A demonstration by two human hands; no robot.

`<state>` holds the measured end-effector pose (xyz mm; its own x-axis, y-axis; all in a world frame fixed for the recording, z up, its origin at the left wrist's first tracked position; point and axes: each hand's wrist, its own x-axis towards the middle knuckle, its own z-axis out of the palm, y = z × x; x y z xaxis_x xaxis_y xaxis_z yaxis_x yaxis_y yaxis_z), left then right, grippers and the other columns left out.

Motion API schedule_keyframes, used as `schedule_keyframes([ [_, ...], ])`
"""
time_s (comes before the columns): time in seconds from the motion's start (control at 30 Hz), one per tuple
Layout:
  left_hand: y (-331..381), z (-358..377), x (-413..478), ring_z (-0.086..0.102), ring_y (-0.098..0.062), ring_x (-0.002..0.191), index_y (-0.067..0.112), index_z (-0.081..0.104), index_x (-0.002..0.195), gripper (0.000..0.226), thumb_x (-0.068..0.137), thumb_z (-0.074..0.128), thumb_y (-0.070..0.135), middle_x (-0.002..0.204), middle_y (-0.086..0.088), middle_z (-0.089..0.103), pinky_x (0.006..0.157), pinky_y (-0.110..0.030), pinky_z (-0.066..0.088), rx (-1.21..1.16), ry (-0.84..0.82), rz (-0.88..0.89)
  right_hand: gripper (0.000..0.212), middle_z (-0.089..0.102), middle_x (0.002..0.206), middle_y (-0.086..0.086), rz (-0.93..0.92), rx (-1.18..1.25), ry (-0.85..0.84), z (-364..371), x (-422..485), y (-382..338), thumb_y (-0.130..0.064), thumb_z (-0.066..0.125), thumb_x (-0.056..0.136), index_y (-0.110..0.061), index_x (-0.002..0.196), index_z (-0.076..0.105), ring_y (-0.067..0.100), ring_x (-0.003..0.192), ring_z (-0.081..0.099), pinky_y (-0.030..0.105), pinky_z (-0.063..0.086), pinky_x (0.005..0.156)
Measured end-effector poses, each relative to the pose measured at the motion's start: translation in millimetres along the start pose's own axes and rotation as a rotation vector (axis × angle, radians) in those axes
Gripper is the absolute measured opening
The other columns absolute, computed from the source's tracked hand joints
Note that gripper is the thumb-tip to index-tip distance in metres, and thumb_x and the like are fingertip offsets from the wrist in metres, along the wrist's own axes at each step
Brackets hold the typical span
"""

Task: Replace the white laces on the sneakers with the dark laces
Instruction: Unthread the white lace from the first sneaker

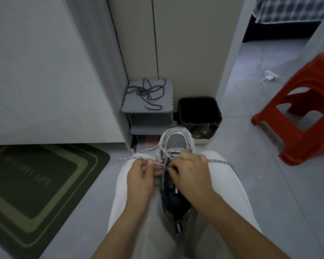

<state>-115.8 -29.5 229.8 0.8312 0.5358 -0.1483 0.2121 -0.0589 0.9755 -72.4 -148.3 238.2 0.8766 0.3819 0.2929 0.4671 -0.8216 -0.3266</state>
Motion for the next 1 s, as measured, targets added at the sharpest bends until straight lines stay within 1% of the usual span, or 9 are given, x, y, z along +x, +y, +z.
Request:
schedule_keyframes([
  [0.13, 8.5, -6.0, 1.6, 0.071, -0.023, 0.067, 0.006, 0.042, 0.087, 0.019, 0.101, 0.034, 0.016, 0.076, -0.011, 0.072, 0.045, -0.030, 0.052, -0.138, 0.037, -0.071, 0.004, 0.054, 0.067, -0.007, -0.028, 0.037, 0.017, 3.5, -2.8, 2.6, -0.027, 0.067, 0.068, -0.025, 0.064, 0.069, 0.015, 0.063, 0.057, 0.030, 0.039, 0.064],
  [0.23, 13.8, -20.1, 6.5, 0.071, -0.024, 0.064, 0.006, 0.045, 0.079, 0.020, 0.097, 0.036, 0.010, 0.074, -0.013, 0.071, 0.048, -0.030, 0.047, -0.084, -0.004, -0.146, 0.009, 0.059, 0.071, -0.007, 0.025, 0.202, 0.055, -3.3, -2.9, 12.5, -0.025, 0.062, 0.073, -0.024, 0.074, 0.071, 0.017, 0.066, 0.059, 0.033, 0.043, 0.068],
  [0.37, 11.5, -46.8, 10.4, 0.066, -0.023, 0.065, 0.009, 0.055, 0.067, 0.030, 0.091, 0.052, 0.027, 0.063, -0.003, 0.068, 0.058, -0.030, 0.050, 0.606, -0.192, -0.119, 0.009, 0.060, 0.085, -0.008, 0.189, 0.350, 0.130, -21.5, -0.5, 42.5, -0.023, 0.063, 0.083, -0.022, 0.088, 0.071, 0.017, 0.078, 0.059, 0.044, 0.049, 0.075],
  [0.43, 12.8, -57.5, 10.5, 0.059, -0.018, 0.072, 0.014, 0.055, 0.079, 0.031, 0.086, 0.056, 0.045, 0.079, 0.000, 0.062, 0.067, -0.033, 0.051, 0.885, -0.027, 0.028, 0.022, 0.065, 0.092, -0.008, 0.199, 0.259, 0.084, -24.5, -0.8, 54.9, -0.037, 0.053, 0.085, -0.026, 0.093, 0.070, 0.018, 0.087, 0.059, 0.041, 0.045, 0.079],
  [0.53, 23.7, -52.2, 6.8, 0.051, -0.020, 0.094, 0.012, 0.052, 0.109, 0.032, 0.085, 0.062, 0.032, 0.105, -0.005, 0.053, 0.083, -0.035, 0.045, 0.768, 0.195, 0.373, 0.039, 0.068, 0.082, -0.013, 0.152, 0.186, -0.037, -21.8, -2.0, 59.4, -0.051, 0.036, 0.084, -0.031, 0.089, 0.069, 0.016, 0.081, 0.063, 0.038, 0.043, 0.079],
  [0.63, 26.7, -28.6, 10.8, 0.047, -0.017, 0.109, 0.014, 0.052, 0.121, 0.035, 0.087, 0.049, 0.020, 0.117, -0.003, 0.057, 0.095, -0.026, 0.033, 0.786, -0.019, 0.669, 0.039, 0.065, 0.065, -0.012, 0.126, 0.223, -0.042, -18.7, -3.4, 57.7, -0.048, 0.037, 0.086, -0.025, 0.081, 0.069, 0.017, 0.064, 0.061, 0.040, 0.047, 0.075],
  [0.77, 28.1, 1.6, 18.8, 0.035, -0.019, 0.134, 0.020, 0.030, 0.144, 0.050, 0.094, 0.039, 0.019, 0.138, -0.001, 0.048, 0.113, -0.044, 0.023, 0.923, -0.278, 0.503, 0.024, 0.064, 0.058, -0.008, 0.133, 0.226, -0.047, -20.7, -1.8, 57.5, -0.039, 0.055, 0.087, -0.021, 0.079, 0.070, 0.020, 0.062, 0.061, 0.039, 0.049, 0.075],
  [0.9, 30.6, -0.5, 18.9, 0.052, -0.019, 0.114, 0.025, 0.040, 0.131, 0.036, 0.097, 0.036, 0.038, 0.110, 0.002, 0.064, 0.114, -0.043, 0.017, 1.091, -0.220, 0.460, 0.014, 0.065, 0.069, -0.014, 0.180, 0.279, -0.058, -23.2, 3.0, 54.1, -0.036, 0.071, 0.079, -0.024, 0.085, 0.071, 0.008, 0.070, 0.060, 0.037, 0.045, 0.088],
  [1.0, 30.9, -8.9, 6.9, 0.061, -0.019, 0.094, 0.028, 0.058, 0.107, 0.033, 0.092, 0.042, 0.053, 0.086, 0.001, 0.070, 0.095, -0.032, 0.035, 1.052, -0.220, 0.473, 0.012, 0.065, 0.078, -0.013, 0.177, 0.341, -0.049, -20.9, 7.3, 49.1, -0.033, 0.073, 0.077, -0.024, 0.084, 0.071, 0.007, 0.072, 0.058, 0.036, 0.048, 0.082],
])
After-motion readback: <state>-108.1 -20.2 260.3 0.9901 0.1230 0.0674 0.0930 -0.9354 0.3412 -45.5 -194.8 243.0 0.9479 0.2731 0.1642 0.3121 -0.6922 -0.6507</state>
